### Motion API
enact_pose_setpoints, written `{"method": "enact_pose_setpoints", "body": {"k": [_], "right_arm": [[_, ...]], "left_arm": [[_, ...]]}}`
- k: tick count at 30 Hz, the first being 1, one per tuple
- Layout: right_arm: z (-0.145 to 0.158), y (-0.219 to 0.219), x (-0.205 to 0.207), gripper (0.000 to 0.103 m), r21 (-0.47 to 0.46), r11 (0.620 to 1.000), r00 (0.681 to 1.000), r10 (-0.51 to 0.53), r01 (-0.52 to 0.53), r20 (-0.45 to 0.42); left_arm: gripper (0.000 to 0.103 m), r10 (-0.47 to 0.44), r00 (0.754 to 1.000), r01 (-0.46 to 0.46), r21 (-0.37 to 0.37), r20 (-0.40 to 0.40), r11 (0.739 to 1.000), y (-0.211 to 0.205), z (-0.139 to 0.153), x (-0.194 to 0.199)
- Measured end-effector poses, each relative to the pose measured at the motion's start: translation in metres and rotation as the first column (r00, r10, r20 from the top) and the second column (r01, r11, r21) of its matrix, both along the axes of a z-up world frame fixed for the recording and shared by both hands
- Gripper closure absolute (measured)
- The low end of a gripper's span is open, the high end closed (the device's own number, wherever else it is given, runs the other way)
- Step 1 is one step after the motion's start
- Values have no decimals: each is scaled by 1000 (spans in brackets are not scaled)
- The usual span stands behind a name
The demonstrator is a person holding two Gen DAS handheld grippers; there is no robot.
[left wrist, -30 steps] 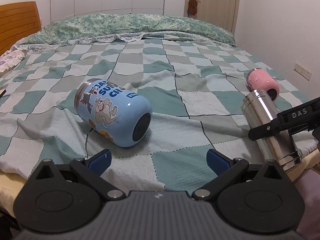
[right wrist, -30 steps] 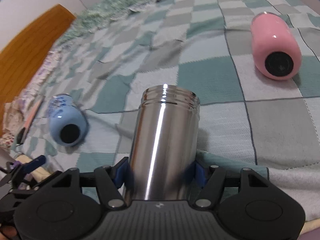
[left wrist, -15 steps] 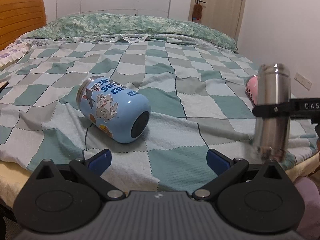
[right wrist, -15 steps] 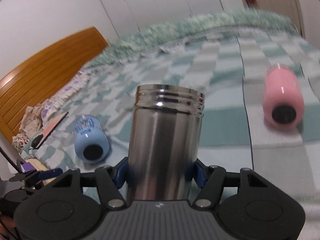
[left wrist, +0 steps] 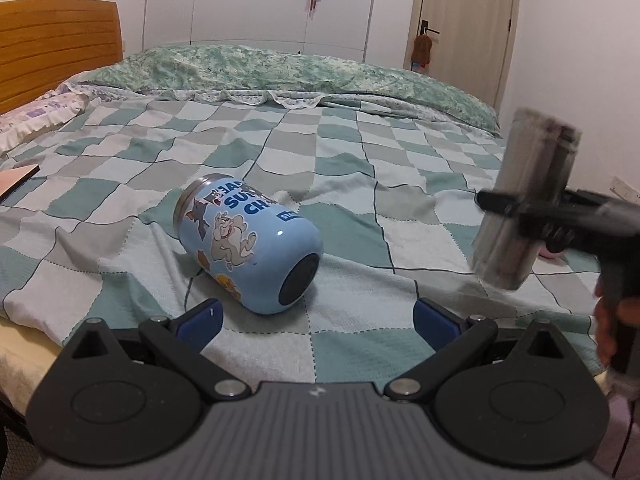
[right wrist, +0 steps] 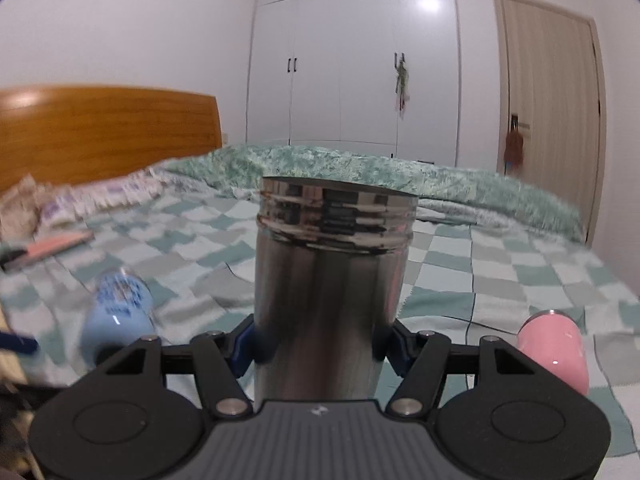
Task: Flip cup upright
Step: 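Rotate the silver cup upright with the right gripper and lower it onto the bed, then open the right gripper and withdraw from the upright silver cup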
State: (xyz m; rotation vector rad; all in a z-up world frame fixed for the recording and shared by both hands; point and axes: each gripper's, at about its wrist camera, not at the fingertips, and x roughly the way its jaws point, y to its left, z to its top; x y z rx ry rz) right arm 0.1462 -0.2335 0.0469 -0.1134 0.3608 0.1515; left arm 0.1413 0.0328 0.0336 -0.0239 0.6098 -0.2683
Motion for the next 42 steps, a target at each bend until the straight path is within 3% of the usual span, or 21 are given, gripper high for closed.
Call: {"method": "enact_pose_setpoints", "body": {"k": [5,17,18,20,24,28,35,38,42], "right_arm": [[-35,17,-1,40,-78,997,1000,10,-10,0],[-36,10,-10,39,-49,999,1000,19,-18,16],[-35,8,-11,38,-33,999,1000,20,-20,14],[-31,4,-14,18,-11,1000,1000,16,-16,22],[-23,-5,-27,13,21,1000,999,22,-23,48],[-14,-21,-53,0,51,998,996,34,-38,87],[-11,-71,-121,0,102,995,993,-4,-8,118],[-19,-92,-149,0,114,993,991,-48,34,128],[-36,-112,-180,0,101,991,983,-104,89,149]], "left_arm": [[0,2,1000,-2,12,9,1000,-3,-2,0],[0,1,999,-2,12,33,1000,-1,1,-4],[0,2,999,-3,12,39,1000,-1,3,-6],[0,-4,998,4,7,59,1000,-2,7,-9],[0,-17,995,17,0,98,1000,-4,14,-19],[0,-25,989,27,-10,144,1000,-7,19,-35],[0,18,961,-14,-16,277,1000,-10,12,-72],[0,50,952,-40,-39,303,998,-8,1,-82],[0,87,927,-90,-9,364,996,-13,-16,-99]]}}
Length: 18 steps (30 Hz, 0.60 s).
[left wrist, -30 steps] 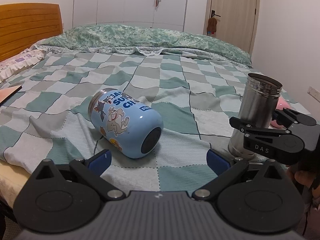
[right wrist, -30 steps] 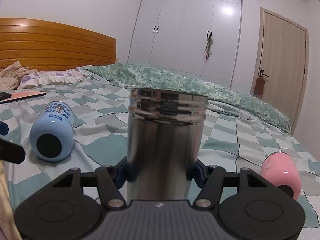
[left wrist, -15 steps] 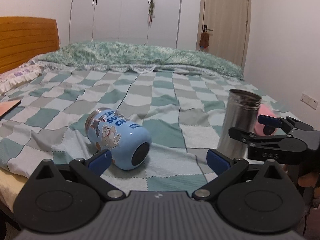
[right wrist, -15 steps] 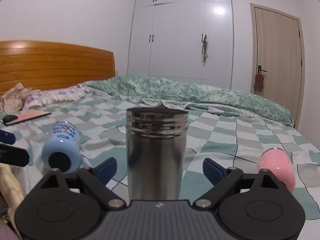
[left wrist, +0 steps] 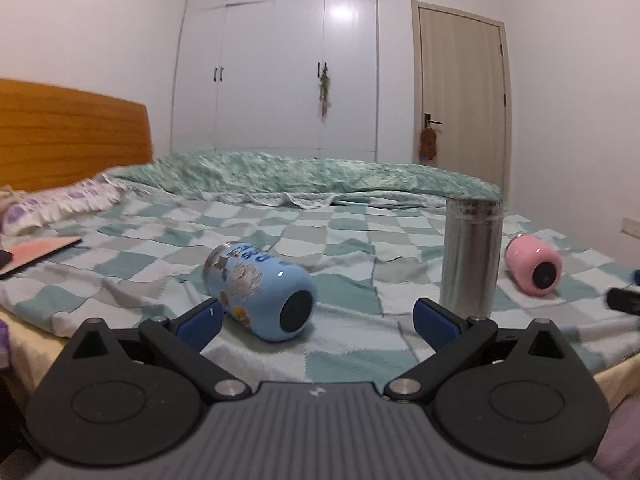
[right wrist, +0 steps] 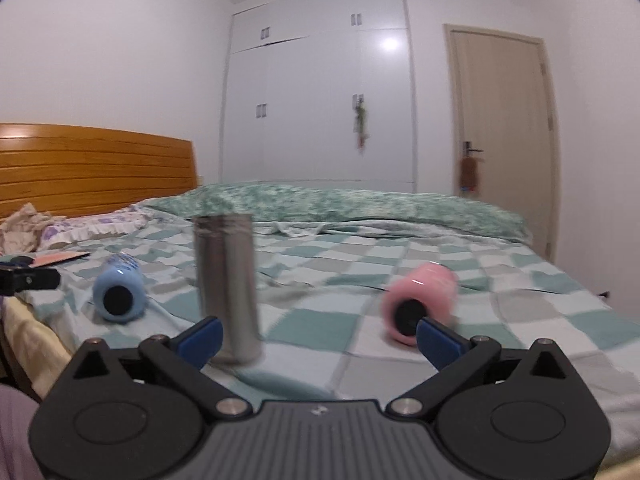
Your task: Flip cup upright
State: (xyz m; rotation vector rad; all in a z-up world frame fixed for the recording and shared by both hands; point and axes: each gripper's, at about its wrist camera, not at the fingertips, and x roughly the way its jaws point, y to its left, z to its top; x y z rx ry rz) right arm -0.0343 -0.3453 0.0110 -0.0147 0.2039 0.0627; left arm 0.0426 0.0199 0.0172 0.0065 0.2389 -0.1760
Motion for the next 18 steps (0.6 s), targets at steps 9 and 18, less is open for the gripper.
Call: {"method": "enact_pose_setpoints", "body": {"k": [9,18], "right_arm": [[-28,-12,-37,0,-66,996,997,-59,63,56],[-31,-19,-38,0,-38,990,990,-130,132,55]], "left_arm": [[0,45,998,-44,-28,43,999,-4,-26,-20],[0,58,996,-55,-44,63,997,0,-28,-27]]}}
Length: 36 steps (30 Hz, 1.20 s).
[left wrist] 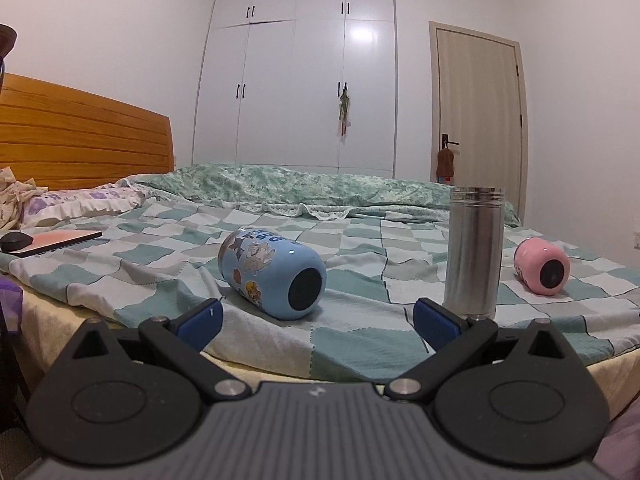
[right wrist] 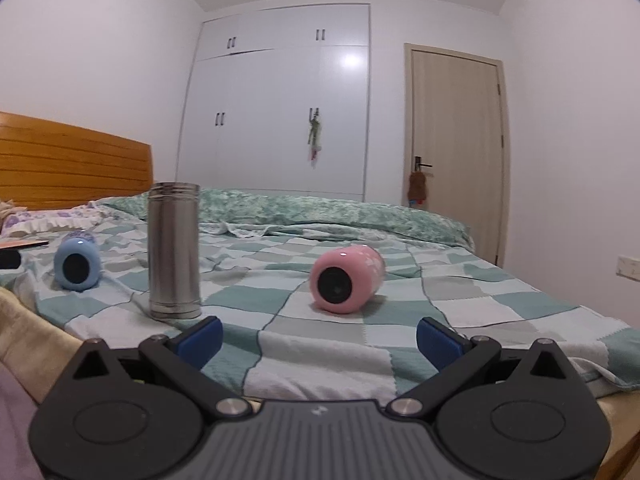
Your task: Flip cup upright
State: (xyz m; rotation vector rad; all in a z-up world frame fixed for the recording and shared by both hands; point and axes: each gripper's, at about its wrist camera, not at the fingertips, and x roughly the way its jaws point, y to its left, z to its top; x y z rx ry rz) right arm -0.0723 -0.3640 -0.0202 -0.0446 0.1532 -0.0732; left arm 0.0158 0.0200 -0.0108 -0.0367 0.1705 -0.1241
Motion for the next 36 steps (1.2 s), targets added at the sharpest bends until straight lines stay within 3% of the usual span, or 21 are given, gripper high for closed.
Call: {"method": "enact_pose_setpoints", "body": {"k": [36], "right_arm": [[-2,2,-1,0,-23,1000,1000,4,-4,9]], "left_arm": [[0,0,1000,1,-15,16,1000,5,-1,-3]]}}
